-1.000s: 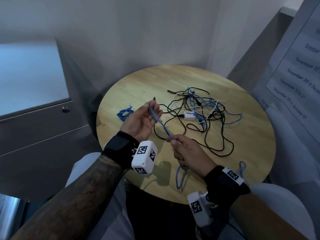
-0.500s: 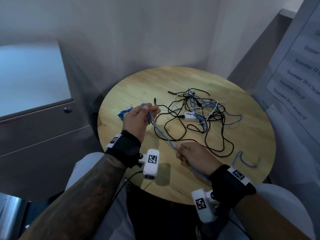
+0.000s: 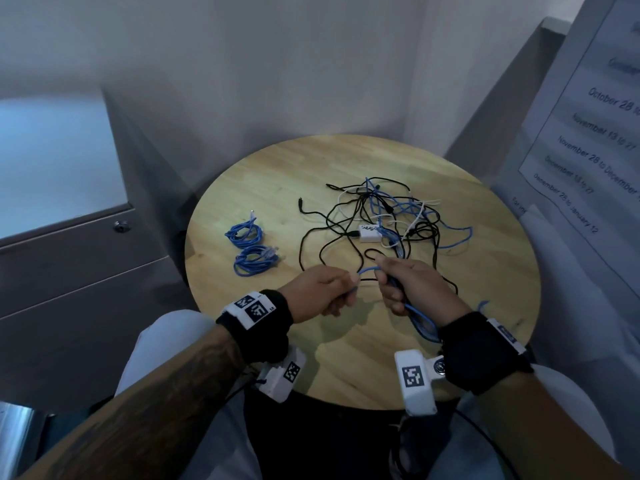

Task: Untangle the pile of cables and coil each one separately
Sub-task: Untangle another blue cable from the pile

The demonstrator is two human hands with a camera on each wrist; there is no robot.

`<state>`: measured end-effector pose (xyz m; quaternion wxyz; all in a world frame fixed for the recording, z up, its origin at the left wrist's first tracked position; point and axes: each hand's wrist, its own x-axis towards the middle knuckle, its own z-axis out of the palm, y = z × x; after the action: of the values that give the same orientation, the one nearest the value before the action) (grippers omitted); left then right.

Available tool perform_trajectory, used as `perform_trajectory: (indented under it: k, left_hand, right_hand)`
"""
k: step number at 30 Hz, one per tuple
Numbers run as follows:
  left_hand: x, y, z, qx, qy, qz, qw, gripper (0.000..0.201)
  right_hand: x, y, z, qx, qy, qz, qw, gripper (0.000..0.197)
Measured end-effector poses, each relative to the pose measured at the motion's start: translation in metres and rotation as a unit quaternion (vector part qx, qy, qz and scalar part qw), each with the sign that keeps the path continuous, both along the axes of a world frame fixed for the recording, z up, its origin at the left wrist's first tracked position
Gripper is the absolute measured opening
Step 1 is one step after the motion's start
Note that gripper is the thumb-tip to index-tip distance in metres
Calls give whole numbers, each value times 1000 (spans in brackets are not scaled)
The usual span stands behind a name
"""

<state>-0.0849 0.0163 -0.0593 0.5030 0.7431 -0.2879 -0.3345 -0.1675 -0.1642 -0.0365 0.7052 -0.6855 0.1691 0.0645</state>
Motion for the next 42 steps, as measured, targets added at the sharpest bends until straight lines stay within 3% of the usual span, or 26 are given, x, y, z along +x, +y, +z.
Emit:
perform_trajectory:
  k: [3, 6, 8, 11, 14, 16, 19, 23, 26, 29, 33, 35, 37, 38, 40, 42]
  left_hand:
    - [6, 6, 9, -65, 121, 27, 990, 43]
    - [22, 20, 19, -172, 279, 91, 940, 45]
    - [34, 29, 24, -223, 339, 138, 904, 45]
    - [44, 38, 29, -273, 390, 174, 862, 46]
    - [51, 47, 31, -351, 418, 204, 813, 38]
    - [56, 51, 31, -388, 418, 233, 788, 35]
    - [57, 49, 24, -431, 422, 255, 756, 27]
    - [58, 39, 16, -424, 375, 287, 773, 27]
    - [56, 33, 9, -380, 283, 303, 827, 26]
    - [45, 22, 3, -303, 151, 308, 889, 19]
    - [26, 7, -2, -178, -9, 221, 959, 16]
    - [20, 3, -7, -136, -64, 165, 975, 16]
    - [18, -1, -8, -156, -41, 178, 971, 15]
    - [19, -2, -7, -195, 16, 207, 959, 15]
    - [28, 0, -4, -304, 157, 274, 899, 16]
    - [38, 6, -2, -370, 242, 311, 841, 17]
  right_hand:
    - [5, -7, 0, -17, 17, 1, 1000, 52]
    - [6, -19, 1, -13, 15, 35, 999, 60]
    - [5, -24, 1, -31, -6, 39, 999, 47]
    - [5, -23, -5, -63, -20, -31, 997, 17]
    - [5, -24, -7, -187, 5, -70, 980, 22]
    - [2, -23, -5, -293, 8, -26, 956, 28]
    - [-2, -9, -7, -364, 28, 68, 929, 33]
    - [-6, 13, -14, -364, 18, 175, 915, 37]
    - [-10, 21, -8, -293, -39, 189, 937, 37]
    - [-16, 25, 2, -231, -104, 165, 953, 25]
    - [-19, 27, 11, -194, -143, 143, 960, 11]
    - [-17, 26, 13, -210, -164, 123, 956, 11]
    - [-15, 23, 14, -195, -168, 106, 961, 11]
    - [-14, 22, 15, -184, -164, 107, 963, 12]
    - [-14, 24, 15, -183, -140, 145, 962, 12]
    - [-14, 30, 10, -211, -113, 197, 951, 14]
